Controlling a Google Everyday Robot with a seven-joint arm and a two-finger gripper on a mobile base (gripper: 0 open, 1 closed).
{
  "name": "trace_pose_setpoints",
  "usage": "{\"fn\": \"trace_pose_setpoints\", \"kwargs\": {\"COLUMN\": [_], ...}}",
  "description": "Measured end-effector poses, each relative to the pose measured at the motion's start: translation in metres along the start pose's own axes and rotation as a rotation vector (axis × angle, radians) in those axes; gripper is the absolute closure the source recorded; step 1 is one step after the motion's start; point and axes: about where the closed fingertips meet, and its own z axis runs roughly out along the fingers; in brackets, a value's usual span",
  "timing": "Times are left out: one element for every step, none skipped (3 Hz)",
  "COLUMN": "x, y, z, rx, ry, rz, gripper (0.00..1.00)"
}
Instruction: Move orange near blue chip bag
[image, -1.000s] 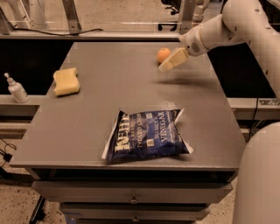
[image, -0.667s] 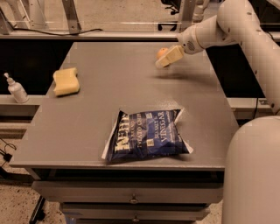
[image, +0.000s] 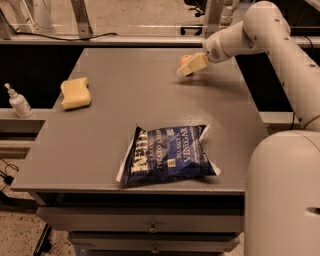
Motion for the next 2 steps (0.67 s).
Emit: {"fn": "trace_pose_setpoints", "kwargs": {"x": [0.0067, 0.0076], "y": [-0.0019, -0.002], "z": [0.0035, 0.0026], "rx": [0.0, -0.003], "ry": [0.014, 0.017], "rz": [0.021, 0.03], "gripper": [0.18, 0.41]}}
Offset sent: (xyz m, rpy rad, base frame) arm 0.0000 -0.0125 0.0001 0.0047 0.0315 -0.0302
